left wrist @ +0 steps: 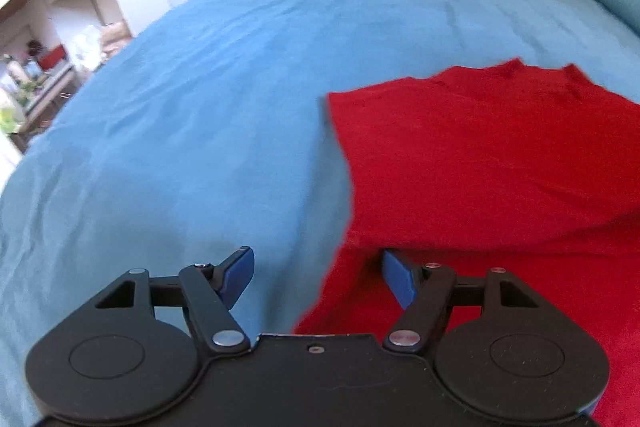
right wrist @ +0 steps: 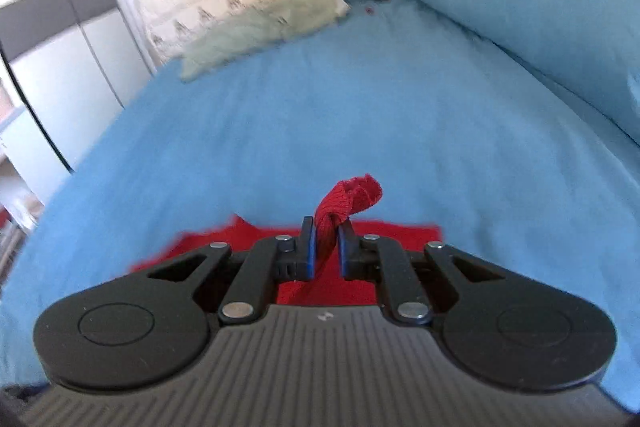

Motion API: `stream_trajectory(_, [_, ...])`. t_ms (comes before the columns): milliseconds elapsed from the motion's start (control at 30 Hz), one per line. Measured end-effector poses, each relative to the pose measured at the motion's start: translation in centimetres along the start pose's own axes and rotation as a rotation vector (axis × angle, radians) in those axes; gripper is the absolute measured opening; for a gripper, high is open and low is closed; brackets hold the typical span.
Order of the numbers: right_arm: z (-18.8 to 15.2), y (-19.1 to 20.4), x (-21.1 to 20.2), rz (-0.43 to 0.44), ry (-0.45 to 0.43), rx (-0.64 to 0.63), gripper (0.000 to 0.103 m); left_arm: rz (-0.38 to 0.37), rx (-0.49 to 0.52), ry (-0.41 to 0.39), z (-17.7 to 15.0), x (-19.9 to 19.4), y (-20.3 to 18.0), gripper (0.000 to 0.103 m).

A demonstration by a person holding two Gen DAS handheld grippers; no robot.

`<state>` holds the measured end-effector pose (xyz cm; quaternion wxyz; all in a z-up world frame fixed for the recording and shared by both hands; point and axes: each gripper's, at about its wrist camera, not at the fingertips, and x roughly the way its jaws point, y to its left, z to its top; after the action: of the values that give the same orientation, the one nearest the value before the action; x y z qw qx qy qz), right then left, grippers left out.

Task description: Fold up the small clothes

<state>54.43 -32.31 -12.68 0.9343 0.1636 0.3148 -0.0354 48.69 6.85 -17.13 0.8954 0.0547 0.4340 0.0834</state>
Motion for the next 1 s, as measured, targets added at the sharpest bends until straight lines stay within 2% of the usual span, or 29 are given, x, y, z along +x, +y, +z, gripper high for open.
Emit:
stream_trajectory(167, [-2.6, -2.9, 1.3, -0.034, 0.078, 0.066, 0.026, -0.002, -0.083, 0.013, -0.4, 0.7, 2.1, 0.079])
stream_trajectory(333, [-5.8, -4.1, 2.3, -0.079, 0.175, 0.028, 0.027, 0.024, -0.027, 0.020, -1.2, -0.6, 2.1, 0.077])
stream_trajectory(367, [-6.0, -4.2, 2.2, -0.076, 0.181, 0.016, 0.031, 0.012, -0.015, 0.010, -1.1, -1.3, 1.9, 0.077])
stream_trajectory(433, [-6.1, -4.1, 1.1, -0.065, 0.165, 0.005, 0.051, -0.040, 0.005, -0.046, -0.7, -3.1, 1.6, 0.078])
stream_trajectory(467, [-5.9, -3.9, 0.4, -0.054, 0.158, -0.006, 0.081, -0.070, 0.017, -0.081, -0.2, -4.0, 1.4, 0.080])
stream_trajectory(500, [-5.6, -3.4, -0.1, -0.046, 0.140, -0.021, 0.099, -0.094, 0.031, -0.114, 0.3, -4.8, 1.0, 0.087])
stream_trajectory(533, [-5.5, -2.8, -0.9, -0.028, 0.099, -0.049, 0.103, -0.113, 0.041, -0.147, 0.9, -5.5, 0.5, 0.095])
stream_trajectory(600, [-5.4, -1.4, -1.6, 0.033, 0.054, -0.131, 0.103, -0.171, 0.048, -0.188, 2.1, -6.1, -0.7, 0.097])
stream_trajectory(667, [-5.5, -0.3, -0.7, 0.059, 0.084, -0.174, 0.103, -0.219, 0.054, -0.184, 3.1, -5.3, -2.1, 0.097])
stream_trajectory(733, [-5.9, -0.1, 1.0, 0.074, 0.124, -0.174, 0.103, -0.234, 0.074, -0.166, 3.6, -4.1, -3.6, 0.097])
stream_trajectory(767, [-6.2, -0.4, 1.9, 0.064, 0.150, -0.166, 0.103, -0.236, 0.083, -0.156, 3.8, -3.5, -4.3, 0.097])
stream_trajectory(833, [-7.1, -1.5, 3.4, -0.014, 0.212, -0.144, 0.101, -0.240, 0.093, -0.132, 3.9, -2.5, -5.1, 0.097])
stream_trajectory(900, [-7.5, -2.6, 2.6, 0.009, 0.179, -0.130, 0.101, -0.236, 0.101, -0.118, 3.9, -1.8, -5.3, 0.096])
stream_trajectory(1000, [-6.9, -2.4, 1.3, -0.018, 0.190, -0.144, 0.101, -0.229, 0.115, -0.102, 3.9, -1.2, -5.4, 0.096])
